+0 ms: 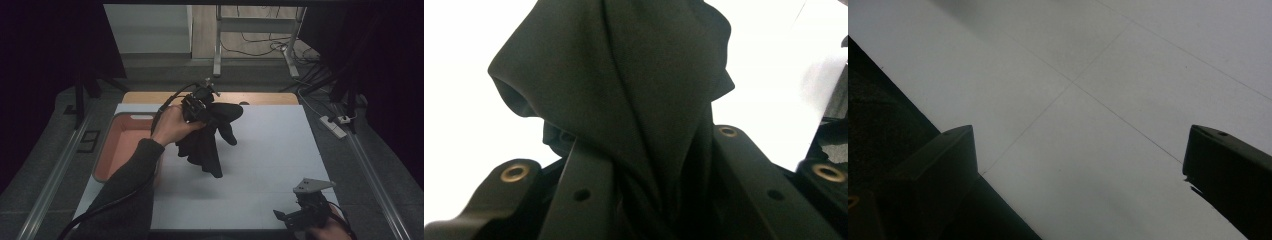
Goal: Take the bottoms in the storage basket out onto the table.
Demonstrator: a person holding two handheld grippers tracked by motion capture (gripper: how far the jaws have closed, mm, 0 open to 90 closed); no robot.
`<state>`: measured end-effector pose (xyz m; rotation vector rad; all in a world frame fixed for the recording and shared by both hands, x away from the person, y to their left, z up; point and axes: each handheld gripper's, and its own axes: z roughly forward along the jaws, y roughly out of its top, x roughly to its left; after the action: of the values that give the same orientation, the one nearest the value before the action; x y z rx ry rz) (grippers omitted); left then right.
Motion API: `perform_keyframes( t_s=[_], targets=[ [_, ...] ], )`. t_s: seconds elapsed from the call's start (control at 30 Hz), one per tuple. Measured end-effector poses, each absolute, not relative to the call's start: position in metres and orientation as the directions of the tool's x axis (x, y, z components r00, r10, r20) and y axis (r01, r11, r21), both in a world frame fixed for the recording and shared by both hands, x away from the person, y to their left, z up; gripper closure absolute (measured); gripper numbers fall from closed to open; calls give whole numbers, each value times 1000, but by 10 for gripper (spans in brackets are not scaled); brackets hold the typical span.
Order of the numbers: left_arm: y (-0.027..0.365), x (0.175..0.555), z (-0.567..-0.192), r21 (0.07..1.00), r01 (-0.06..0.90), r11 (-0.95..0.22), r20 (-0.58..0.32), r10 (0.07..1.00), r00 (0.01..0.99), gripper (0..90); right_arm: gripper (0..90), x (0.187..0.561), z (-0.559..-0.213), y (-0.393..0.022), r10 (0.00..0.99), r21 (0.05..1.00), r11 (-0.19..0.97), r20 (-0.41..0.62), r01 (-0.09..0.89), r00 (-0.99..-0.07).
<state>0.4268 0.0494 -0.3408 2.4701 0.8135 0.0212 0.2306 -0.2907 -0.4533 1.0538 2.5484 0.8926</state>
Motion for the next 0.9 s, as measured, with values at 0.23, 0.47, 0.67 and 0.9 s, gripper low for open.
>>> perform_keyframes(
  t_s=[0.23, 0.47, 0.67, 0.9],
  targets=[
    [38, 425, -355, 503, 535, -679, -130, 553, 823, 746, 13, 231, -453, -291, 703, 622, 552, 10, 555, -711],
    [29, 425, -375, 499, 534, -683, -136, 546, 826, 745, 13, 230, -453, -291, 703, 622, 552, 12, 556, -711],
    [24, 425, -391, 475, 538, -697, -149, 538, 829, 744, 13, 231, -453, -291, 703, 622, 552, 13, 556, -711],
    [14, 426, -408, 441, 549, -710, -155, 542, 826, 742, 13, 231, -453, -291, 703, 622, 552, 12, 556, -711]
  ],
)
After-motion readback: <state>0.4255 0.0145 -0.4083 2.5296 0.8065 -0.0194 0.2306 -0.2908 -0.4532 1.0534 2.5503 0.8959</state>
